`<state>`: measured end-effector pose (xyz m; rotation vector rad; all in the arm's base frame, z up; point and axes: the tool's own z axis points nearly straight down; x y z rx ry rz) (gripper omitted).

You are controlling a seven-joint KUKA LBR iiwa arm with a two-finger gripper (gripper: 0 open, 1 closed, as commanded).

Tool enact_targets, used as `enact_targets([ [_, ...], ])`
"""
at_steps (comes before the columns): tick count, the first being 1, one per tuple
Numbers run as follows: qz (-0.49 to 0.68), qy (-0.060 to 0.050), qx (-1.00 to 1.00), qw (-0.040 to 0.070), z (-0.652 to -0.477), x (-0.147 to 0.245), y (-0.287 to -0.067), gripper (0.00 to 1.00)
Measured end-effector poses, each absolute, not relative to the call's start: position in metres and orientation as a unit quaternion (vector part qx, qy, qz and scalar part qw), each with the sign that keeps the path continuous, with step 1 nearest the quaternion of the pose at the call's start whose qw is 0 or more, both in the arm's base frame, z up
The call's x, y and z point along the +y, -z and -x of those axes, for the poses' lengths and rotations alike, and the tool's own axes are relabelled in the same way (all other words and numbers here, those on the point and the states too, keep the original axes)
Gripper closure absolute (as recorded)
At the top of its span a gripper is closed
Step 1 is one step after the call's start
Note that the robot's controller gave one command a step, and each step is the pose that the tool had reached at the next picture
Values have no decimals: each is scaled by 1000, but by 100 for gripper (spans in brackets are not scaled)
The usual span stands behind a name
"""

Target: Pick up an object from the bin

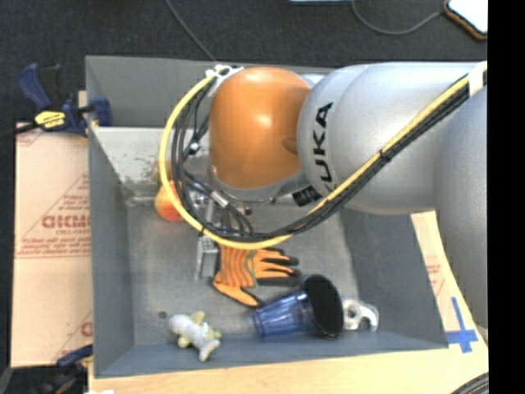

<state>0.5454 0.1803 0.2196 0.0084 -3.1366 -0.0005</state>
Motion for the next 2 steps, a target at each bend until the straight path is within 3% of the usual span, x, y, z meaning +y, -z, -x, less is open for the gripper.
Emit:
enact_targets([
  [1, -1, 1, -1000, 0, -546, 179, -224, 0],
  [2, -58, 0, -998, -4, -585, 118, -88, 0],
])
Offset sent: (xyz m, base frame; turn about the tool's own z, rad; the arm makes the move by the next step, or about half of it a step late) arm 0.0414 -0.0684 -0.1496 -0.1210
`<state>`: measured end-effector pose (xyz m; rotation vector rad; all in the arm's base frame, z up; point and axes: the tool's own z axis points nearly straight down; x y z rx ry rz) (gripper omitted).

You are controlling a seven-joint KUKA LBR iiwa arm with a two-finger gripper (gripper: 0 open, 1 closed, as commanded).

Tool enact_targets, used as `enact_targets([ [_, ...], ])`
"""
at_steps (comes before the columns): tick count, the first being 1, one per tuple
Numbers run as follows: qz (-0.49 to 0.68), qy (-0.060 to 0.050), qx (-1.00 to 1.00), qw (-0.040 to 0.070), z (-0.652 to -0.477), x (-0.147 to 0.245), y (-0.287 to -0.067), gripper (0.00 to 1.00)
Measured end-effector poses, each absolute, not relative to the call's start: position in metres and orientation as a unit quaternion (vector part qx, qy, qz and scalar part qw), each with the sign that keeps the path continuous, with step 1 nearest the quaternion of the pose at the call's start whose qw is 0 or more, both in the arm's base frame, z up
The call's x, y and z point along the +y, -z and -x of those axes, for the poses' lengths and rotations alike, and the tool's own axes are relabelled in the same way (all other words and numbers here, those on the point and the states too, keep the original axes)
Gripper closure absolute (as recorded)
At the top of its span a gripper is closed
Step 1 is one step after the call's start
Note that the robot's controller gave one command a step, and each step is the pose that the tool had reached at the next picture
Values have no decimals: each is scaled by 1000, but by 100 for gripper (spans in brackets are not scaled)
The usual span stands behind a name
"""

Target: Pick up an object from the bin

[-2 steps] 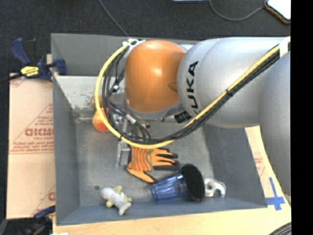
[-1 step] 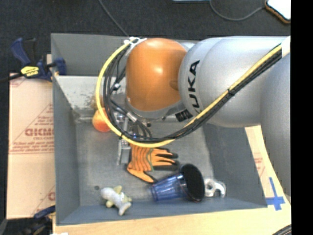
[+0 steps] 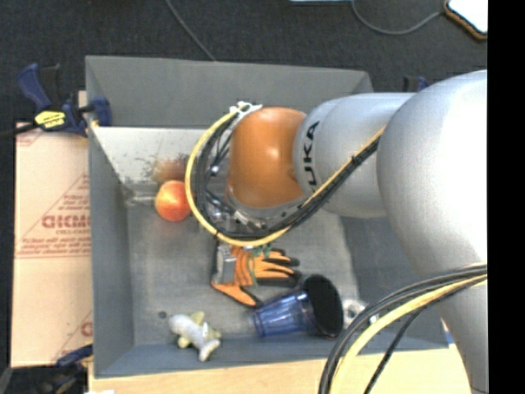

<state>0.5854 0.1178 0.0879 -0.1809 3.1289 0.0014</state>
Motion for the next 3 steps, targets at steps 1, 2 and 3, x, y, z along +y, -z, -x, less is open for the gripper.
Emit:
enact_targets([
  [1, 119, -3, 993, 11, -593, 98, -72, 0],
  [2, -49, -2, 999, 8, -588, 69, -101, 0],
  [3, 42, -4, 999, 12, -586, 49, -71, 0],
])
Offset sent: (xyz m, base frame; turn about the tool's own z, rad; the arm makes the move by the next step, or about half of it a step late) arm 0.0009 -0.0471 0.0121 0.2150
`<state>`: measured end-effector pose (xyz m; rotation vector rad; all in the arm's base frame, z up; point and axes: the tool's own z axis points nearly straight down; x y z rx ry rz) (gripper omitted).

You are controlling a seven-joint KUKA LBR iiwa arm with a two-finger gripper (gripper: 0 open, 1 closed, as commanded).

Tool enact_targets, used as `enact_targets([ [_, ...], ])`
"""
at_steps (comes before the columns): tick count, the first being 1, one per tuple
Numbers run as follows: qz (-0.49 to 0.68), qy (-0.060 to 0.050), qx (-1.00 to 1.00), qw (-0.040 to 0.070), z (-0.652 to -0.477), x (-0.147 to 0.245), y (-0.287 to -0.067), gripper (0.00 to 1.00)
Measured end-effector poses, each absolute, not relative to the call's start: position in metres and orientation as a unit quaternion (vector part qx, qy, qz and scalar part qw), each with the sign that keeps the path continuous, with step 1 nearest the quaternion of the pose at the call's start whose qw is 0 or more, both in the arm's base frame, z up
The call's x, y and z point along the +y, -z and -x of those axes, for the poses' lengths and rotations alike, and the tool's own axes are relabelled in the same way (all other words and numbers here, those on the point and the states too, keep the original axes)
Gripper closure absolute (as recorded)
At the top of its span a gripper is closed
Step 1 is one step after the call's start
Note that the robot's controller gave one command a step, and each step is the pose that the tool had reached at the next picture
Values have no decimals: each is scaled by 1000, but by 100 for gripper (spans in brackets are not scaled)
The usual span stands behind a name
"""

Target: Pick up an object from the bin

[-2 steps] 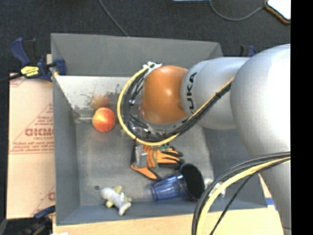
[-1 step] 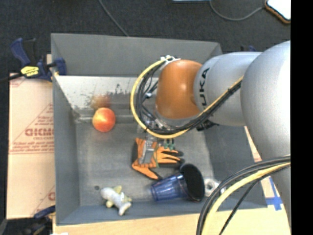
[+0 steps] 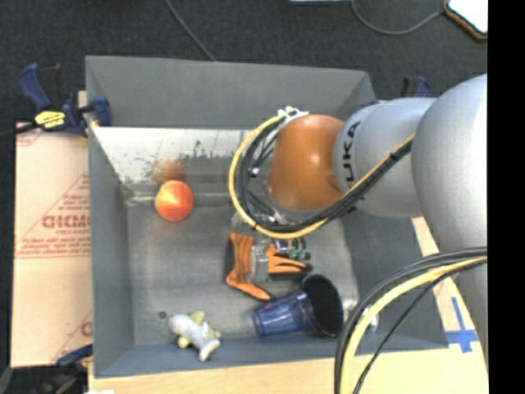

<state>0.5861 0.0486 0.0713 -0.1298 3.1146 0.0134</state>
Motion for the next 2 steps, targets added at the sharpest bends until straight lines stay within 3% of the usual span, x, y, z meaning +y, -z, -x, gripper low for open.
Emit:
enact_targets([
  [1, -138, -4, 990, 12, -584, 51, -73, 100],
  [2, -138, -4, 990, 12, -584, 51, -73, 100],
])
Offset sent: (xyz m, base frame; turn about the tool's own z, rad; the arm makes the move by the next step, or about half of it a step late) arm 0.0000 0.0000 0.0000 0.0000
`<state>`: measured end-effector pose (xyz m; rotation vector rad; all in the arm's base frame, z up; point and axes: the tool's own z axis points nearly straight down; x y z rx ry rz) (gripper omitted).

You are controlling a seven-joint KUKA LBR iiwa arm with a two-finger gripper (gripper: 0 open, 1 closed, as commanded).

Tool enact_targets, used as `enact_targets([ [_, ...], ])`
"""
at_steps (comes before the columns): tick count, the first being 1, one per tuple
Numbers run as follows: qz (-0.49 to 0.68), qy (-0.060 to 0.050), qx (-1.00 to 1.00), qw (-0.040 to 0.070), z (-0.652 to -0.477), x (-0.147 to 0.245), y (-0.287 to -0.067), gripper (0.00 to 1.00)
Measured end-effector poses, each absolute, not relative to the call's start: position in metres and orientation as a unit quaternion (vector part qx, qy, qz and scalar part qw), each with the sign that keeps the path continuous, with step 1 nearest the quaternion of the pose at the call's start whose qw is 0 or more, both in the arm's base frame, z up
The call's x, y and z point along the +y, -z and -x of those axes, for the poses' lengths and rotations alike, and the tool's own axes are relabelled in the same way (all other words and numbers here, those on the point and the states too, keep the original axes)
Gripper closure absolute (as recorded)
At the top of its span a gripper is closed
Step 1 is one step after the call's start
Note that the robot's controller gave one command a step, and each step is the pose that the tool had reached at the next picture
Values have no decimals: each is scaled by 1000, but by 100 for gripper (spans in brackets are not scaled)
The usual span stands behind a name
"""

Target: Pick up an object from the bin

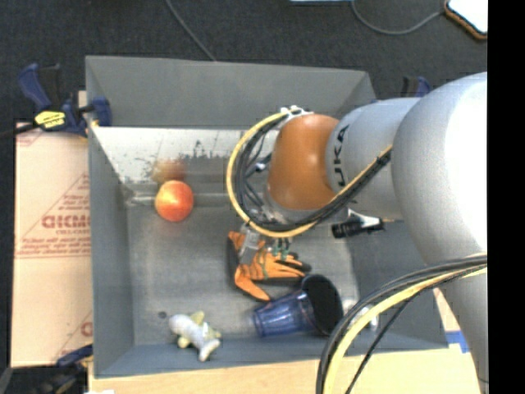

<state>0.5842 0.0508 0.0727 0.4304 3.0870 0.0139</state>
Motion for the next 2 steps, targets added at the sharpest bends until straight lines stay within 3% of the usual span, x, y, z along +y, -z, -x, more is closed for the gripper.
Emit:
enact_targets([
  [1, -138, -4, 990, 7, -581, 50, -100, 100],
  [2, -138, -5, 990, 12, -583, 50, -131, 100],
])
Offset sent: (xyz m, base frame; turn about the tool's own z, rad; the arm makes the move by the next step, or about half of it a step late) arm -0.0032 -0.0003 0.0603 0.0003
